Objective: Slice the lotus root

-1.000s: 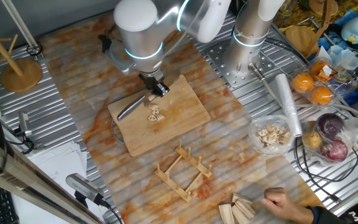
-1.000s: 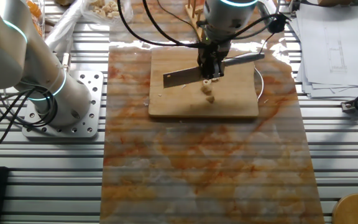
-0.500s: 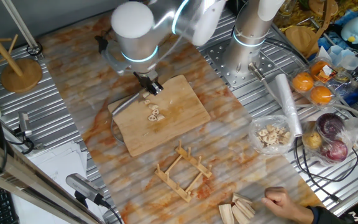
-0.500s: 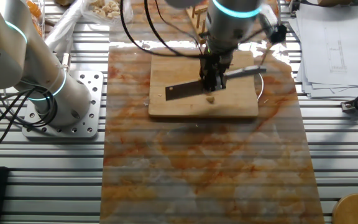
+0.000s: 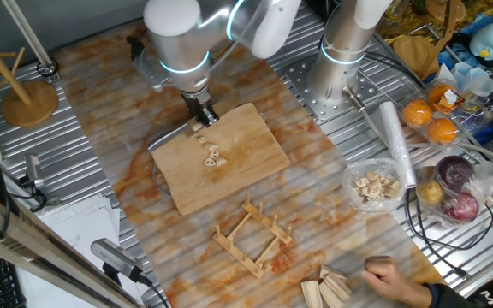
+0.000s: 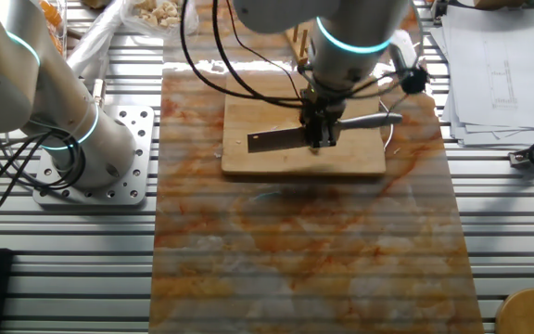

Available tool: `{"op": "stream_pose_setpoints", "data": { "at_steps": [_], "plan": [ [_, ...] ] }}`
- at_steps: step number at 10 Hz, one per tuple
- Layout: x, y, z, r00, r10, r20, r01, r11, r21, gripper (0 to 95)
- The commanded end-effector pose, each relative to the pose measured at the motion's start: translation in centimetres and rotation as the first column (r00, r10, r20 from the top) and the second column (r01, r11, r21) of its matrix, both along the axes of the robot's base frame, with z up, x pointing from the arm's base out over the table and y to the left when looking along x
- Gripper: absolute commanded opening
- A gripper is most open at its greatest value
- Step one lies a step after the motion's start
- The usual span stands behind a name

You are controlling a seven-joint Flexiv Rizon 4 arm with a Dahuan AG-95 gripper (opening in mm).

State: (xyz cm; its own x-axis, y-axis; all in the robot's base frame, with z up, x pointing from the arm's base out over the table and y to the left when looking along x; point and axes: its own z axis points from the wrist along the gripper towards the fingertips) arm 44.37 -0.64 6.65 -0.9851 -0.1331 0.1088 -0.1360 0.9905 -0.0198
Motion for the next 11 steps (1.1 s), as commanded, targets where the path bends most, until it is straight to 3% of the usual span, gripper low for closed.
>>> {"op": "stream_pose_setpoints", "data": {
  "at_steps": [1,11],
  "plan": [
    [-0.2,-0.07,0.04,1.0,-0.01,0.0,0.01,1.0,0.013,0.0],
    [0.14,0.65,-0.46,1.0,-0.023,0.006,0.023,0.999,0.034,0.0]
  ]
}}
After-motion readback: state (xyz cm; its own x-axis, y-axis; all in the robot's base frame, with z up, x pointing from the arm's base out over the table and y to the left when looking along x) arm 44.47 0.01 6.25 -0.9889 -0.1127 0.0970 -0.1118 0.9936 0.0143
